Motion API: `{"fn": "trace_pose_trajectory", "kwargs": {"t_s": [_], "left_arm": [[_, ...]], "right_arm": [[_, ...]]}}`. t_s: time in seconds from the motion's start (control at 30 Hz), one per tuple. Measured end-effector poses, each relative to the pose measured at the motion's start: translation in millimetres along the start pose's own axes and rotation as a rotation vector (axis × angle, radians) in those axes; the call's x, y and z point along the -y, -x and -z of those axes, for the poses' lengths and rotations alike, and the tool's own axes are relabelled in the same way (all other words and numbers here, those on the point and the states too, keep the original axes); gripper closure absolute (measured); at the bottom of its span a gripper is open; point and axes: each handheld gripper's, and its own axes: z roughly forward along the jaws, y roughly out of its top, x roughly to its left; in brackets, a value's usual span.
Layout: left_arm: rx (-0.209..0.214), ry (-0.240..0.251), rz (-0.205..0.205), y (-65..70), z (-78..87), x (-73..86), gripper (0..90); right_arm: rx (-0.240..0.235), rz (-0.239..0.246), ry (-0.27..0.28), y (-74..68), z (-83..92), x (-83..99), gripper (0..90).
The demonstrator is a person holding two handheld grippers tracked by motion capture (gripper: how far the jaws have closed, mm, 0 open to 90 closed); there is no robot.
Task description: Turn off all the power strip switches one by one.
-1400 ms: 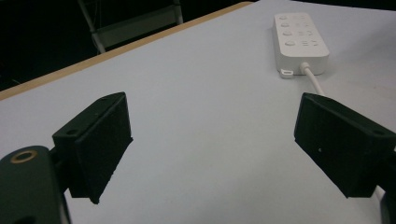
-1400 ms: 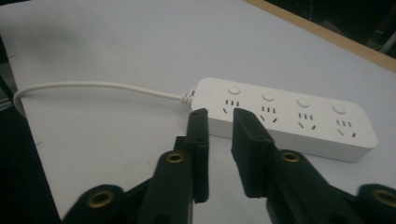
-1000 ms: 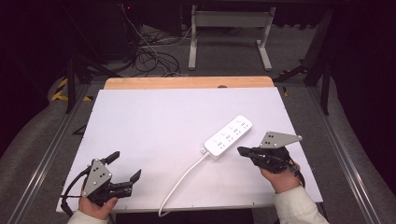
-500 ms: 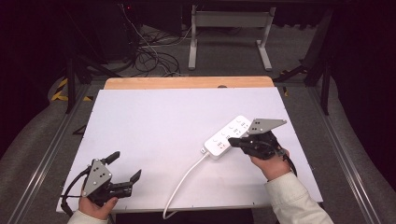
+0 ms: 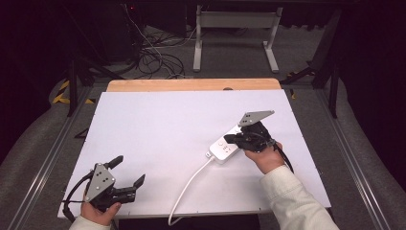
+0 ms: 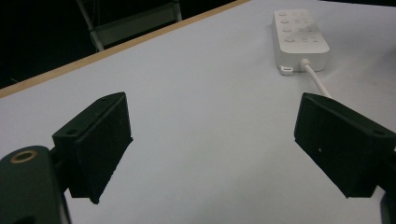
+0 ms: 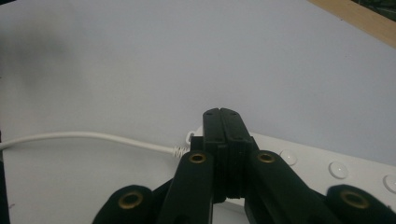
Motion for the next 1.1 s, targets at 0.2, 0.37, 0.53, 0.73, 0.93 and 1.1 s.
{"fn": "trace_pose_trajectory", "kwargs": {"t_s": [0.2,0.37,0.53,0.73,0.93,1.1], "left_arm": [[0.001,0.0,0.0,-0.2,-0.1,0.2,11.6],[0.001,-0.001,-0.002,-0.2,-0.2,0.3,11.6],[0.001,-0.003,-0.004,-0.1,-0.3,0.3,11.6],[0.001,-0.003,-0.004,-0.2,-0.3,0.3,11.6],[0.001,-0.003,-0.004,-0.3,-0.3,0.4,11.6],[-0.002,-0.008,-0.016,-0.6,-0.7,0.6,11.6]], "right_arm": [[-0.008,-0.019,-0.028,6.2,-13.3,-1.8,90.0],[-0.011,-0.025,-0.055,9.9,-23.2,-2.6,90.0],[-0.011,-0.034,-0.083,13.7,-30.5,-3.3,90.0],[-0.009,-0.044,-0.091,18.3,-37.0,-2.8,90.0],[0.009,-0.029,-0.133,19.5,-46.3,-2.0,90.0],[0.025,-0.022,-0.18,20.7,-54.9,-2.3,90.0]]}}
